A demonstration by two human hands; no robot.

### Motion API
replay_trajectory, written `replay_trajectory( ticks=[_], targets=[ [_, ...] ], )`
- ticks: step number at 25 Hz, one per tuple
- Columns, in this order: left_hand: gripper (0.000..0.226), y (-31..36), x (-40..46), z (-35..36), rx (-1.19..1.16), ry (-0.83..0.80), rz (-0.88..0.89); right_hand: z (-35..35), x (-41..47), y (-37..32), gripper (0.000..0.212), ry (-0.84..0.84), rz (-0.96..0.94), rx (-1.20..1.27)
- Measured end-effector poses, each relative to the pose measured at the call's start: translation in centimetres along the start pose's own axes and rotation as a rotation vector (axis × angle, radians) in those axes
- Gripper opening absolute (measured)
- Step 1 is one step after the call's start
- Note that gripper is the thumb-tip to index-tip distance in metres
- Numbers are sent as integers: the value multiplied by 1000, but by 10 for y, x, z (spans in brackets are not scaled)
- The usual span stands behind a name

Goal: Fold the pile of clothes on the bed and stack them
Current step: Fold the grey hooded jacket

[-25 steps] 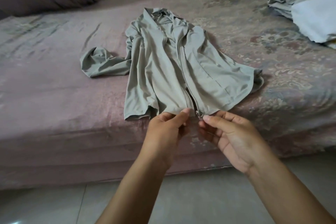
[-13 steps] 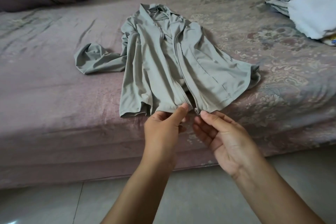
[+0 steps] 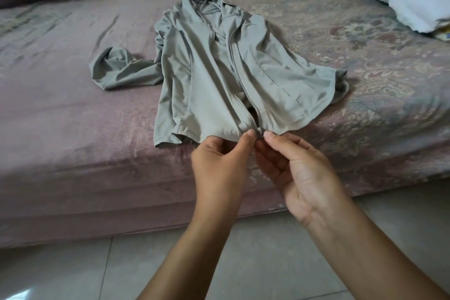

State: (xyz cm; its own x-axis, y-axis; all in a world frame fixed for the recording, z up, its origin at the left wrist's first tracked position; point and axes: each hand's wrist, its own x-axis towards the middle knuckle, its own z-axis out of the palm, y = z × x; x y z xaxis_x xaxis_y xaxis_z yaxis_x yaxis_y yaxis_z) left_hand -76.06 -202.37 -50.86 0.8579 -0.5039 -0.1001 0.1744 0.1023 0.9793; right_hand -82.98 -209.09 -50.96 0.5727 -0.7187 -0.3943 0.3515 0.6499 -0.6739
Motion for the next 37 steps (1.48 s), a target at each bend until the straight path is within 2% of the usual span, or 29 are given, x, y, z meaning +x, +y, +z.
replay_trajectory(
  ticks=[2,4,6,10,20,23,29,32,34,36,37],
  targets=[
    [2,2,1,-1,1,-16,13,-1,0,-1,16,3,-5,-79],
    [2,3,3,-3,-17,-17,-11,-3,0,-4,8,-49,48,-162],
    [4,4,4,-3,-47,-17,-43,-4,2,-6,17,-83,107,-203],
    [6,3,4,-3,-56,-35,-58,-2,6,-8,25,-116,77,-260],
    [5,3,6,-12,-10,-139,-87,8,8,0,9,-2,14,-274],
    [9,2,6,-13,-34,-132,-122,7,6,-1,8,-37,29,-231],
    [21,-1,5,-11,217,-128,24,6,8,5,13,-50,-11,-193],
    [20,-3,6,-14,240,-141,6,0,12,5,25,-49,-15,-290],
    [16,-5,6,-15,167,-145,-54,-10,14,5,35,-20,-134,-530],
    [12,-4,10,-15,3,-114,-124,-22,14,6,39,20,-426,-799],
    [9,-4,12,-15,-107,-98,-158,-26,14,6,34,13,-599,-859]
  ],
)
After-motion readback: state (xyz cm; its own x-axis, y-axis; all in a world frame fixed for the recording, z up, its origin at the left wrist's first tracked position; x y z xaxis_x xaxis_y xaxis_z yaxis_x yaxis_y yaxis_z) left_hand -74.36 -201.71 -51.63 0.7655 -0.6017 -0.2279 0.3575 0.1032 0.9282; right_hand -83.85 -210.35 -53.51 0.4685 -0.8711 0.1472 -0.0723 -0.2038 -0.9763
